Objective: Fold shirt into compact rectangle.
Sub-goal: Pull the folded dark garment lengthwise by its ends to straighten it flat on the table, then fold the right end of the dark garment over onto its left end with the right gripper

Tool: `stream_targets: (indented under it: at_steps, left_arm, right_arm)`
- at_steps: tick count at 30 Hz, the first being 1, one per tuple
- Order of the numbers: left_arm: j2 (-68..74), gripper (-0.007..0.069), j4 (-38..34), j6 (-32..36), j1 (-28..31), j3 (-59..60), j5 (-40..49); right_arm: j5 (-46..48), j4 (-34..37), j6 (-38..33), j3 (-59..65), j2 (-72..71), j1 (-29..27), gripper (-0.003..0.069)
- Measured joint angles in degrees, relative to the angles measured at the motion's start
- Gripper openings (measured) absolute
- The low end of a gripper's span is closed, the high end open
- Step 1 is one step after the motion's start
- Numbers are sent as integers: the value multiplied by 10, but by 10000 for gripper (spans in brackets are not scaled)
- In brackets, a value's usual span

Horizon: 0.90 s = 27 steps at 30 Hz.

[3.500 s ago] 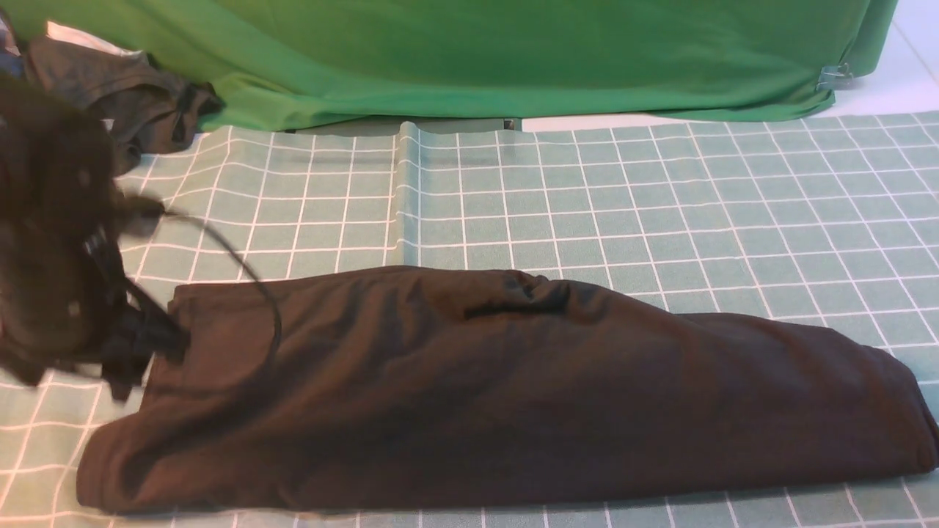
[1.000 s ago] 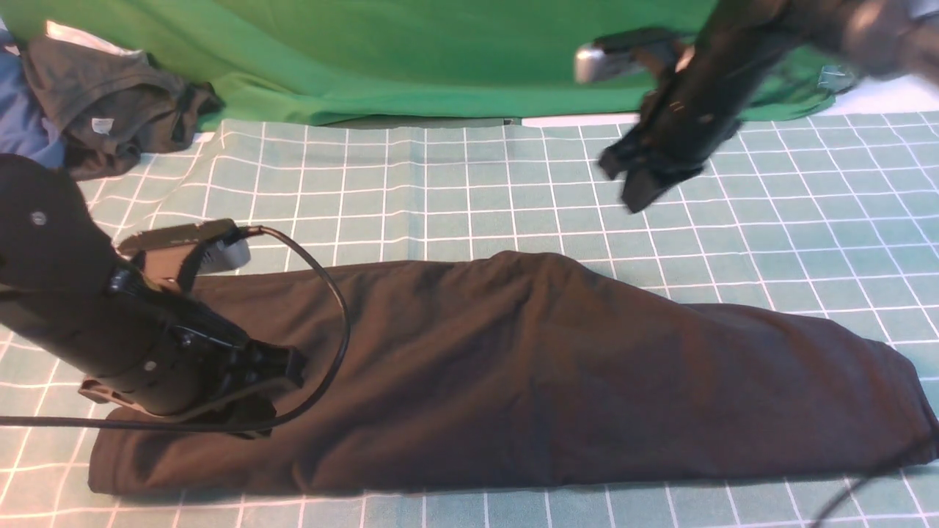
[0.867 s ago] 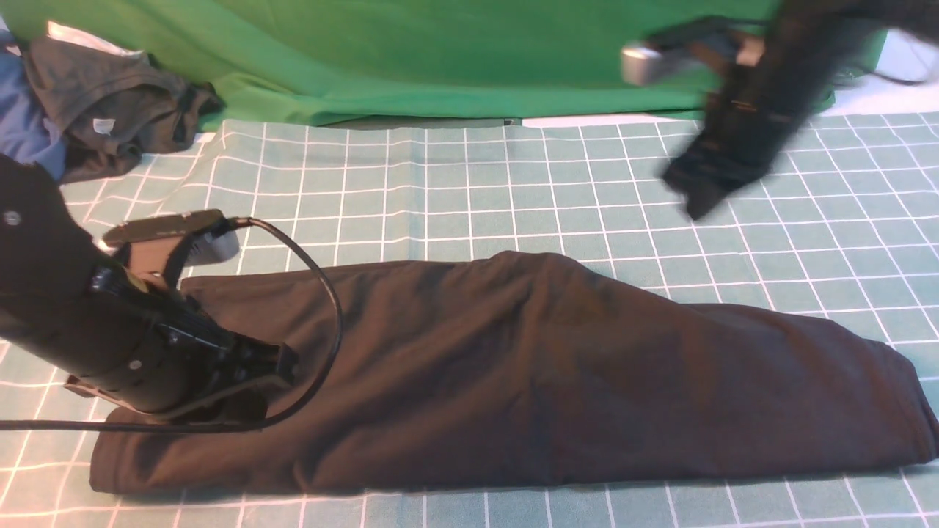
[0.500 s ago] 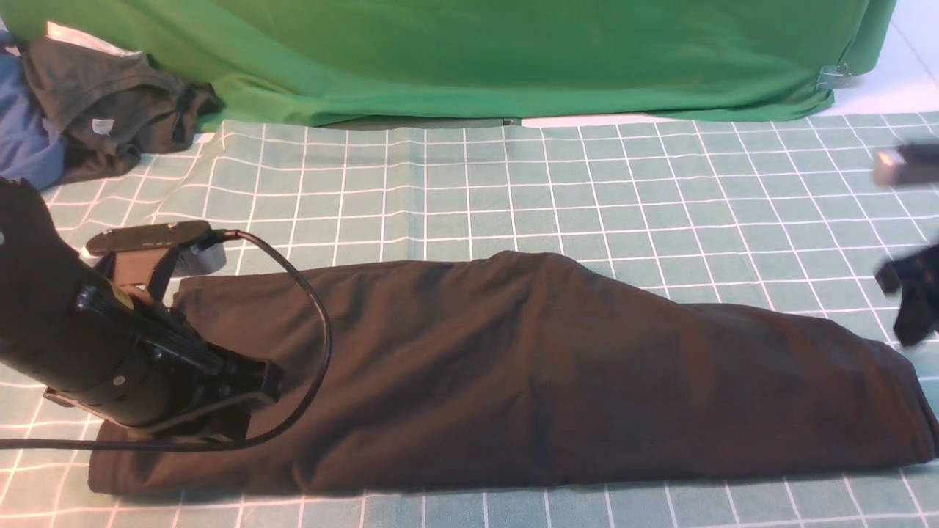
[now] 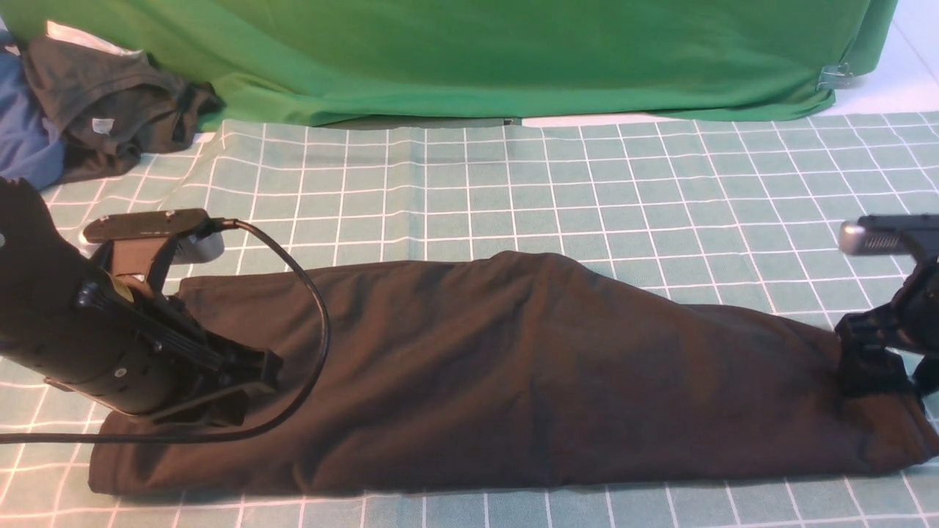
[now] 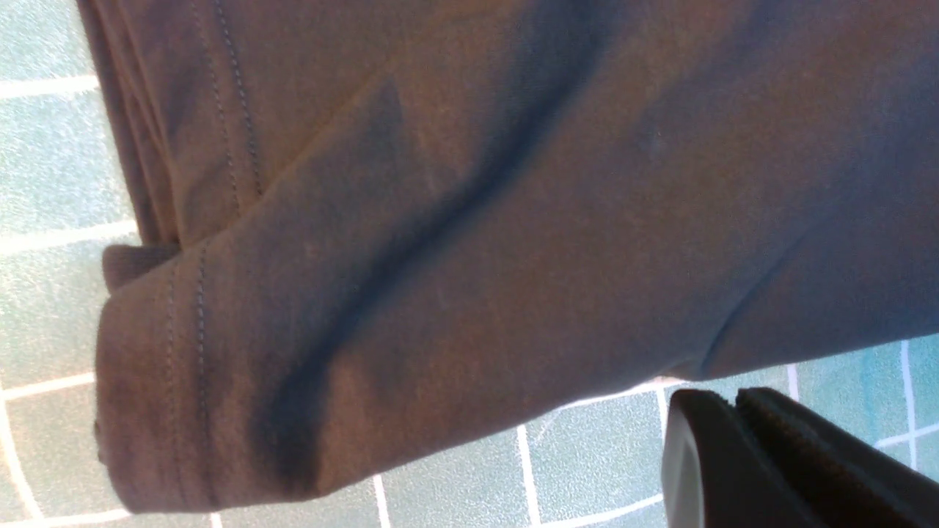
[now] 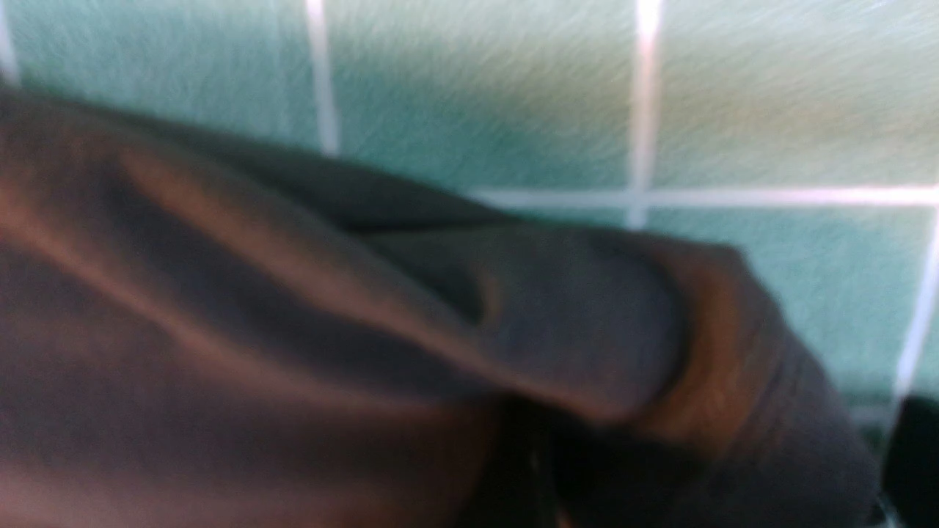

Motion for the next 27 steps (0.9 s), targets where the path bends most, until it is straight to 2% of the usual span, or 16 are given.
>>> stream_targets:
  at_steps: [2,4,5,6,8,15,22,24,27]
  left_arm:
    - [0,7,0,0,0,0,-1]
    - [0,7,2,0,0,0,-1]
    - [0,7,6,0,0,0,-2]
    - [0,7,9,0,0,0,-3]
    - [0,7,22,0,0,0,-2]
    - [0,7,41,-1,0,0,1]
    - [0,7,43,-13,0,0,-20]
    - [1,7,32,-17,0,0,-42]
    - [14,7,-17,13,0,0,-61]
  right_arm:
    - [1,1,-6,-1,1,1,541]
    - [2,6,-20,-1,1,2,418]
    - [3,14,-29,-1,0,3,297]
    - [5,18,-33,-1,-2,3,212]
    - [7,14,-40,0,-11,3,94]
    - [33,-47,-8,0,-85,-17,73]
    - [68,-67,-4,-1,-109,-48,73]
    - [73,-68,-4,-1,-109,-48,73]
    - [75,-69,-4,-1,-109,-48,73]
